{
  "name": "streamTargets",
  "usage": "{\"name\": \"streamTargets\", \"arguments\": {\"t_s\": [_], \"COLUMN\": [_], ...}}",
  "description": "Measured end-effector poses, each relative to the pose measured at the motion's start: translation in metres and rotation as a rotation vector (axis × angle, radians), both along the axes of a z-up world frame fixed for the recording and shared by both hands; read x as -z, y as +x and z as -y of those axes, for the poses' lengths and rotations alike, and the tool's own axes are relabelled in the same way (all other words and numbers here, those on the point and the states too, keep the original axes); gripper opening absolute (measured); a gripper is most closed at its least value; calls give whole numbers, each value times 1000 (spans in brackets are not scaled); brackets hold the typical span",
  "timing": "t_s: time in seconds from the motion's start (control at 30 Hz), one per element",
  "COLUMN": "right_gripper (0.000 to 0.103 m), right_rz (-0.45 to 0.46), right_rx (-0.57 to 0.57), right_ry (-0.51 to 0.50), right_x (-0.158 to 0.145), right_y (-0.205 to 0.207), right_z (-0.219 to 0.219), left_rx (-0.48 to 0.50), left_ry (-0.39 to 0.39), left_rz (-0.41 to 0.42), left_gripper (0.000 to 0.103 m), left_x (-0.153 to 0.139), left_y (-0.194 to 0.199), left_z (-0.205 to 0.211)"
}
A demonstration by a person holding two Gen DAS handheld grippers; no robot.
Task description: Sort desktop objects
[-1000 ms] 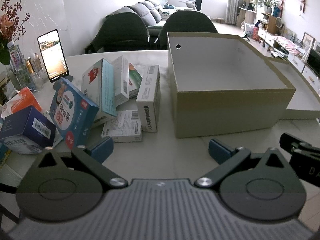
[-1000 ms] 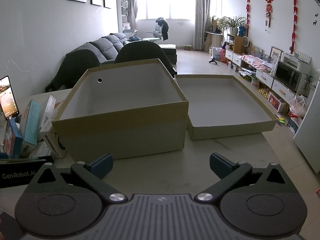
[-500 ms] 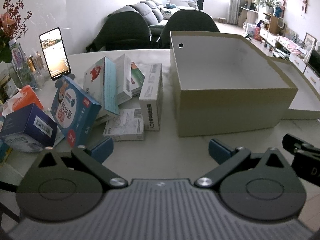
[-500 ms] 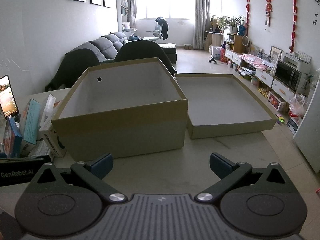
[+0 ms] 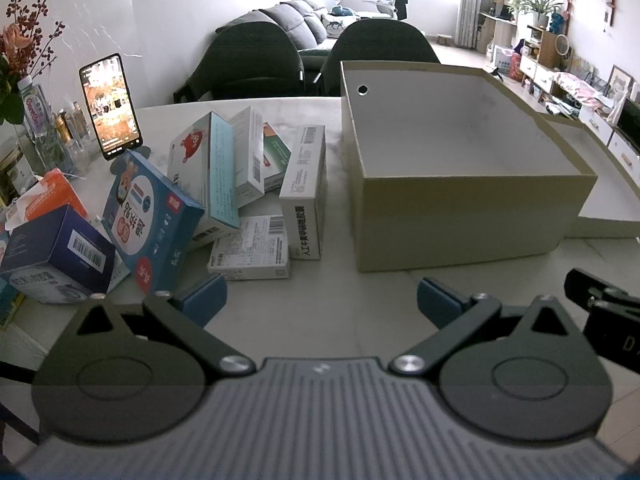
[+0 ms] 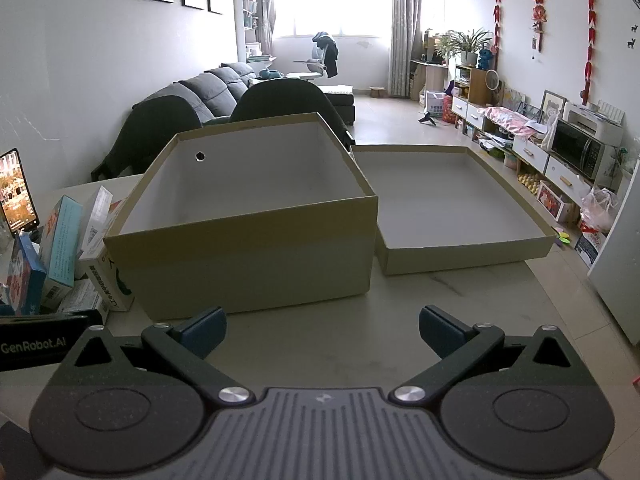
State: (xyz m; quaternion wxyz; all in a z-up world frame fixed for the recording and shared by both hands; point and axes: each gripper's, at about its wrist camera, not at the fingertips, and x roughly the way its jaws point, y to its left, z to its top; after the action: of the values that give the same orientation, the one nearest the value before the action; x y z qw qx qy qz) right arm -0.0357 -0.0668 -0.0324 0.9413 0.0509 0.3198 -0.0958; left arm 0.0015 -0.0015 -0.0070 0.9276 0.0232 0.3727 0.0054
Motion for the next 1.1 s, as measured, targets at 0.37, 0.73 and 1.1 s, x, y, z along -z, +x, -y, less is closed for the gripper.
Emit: {"name": "streamTargets", "arguments": {"t_s": [0.37,0.73,1.1], "right_gripper": [103,103,103], "right_rz": [-10,-23,-38], "right_rx": [-4,-3,-5], "right_ry": [1,1,-4], "right_x": [2,4,8], "right_y": [1,3,7], "right_z": [1,0,-2], "left_rx": [-1,-6,-8], "left_ry": [0,0,0], "left_rz": [-2,-8,-12], "left_gripper": [103,103,103], "left_x": [0,2,3], "left_y": [0,1,2], "left_z": [-1,-2,-3]}}
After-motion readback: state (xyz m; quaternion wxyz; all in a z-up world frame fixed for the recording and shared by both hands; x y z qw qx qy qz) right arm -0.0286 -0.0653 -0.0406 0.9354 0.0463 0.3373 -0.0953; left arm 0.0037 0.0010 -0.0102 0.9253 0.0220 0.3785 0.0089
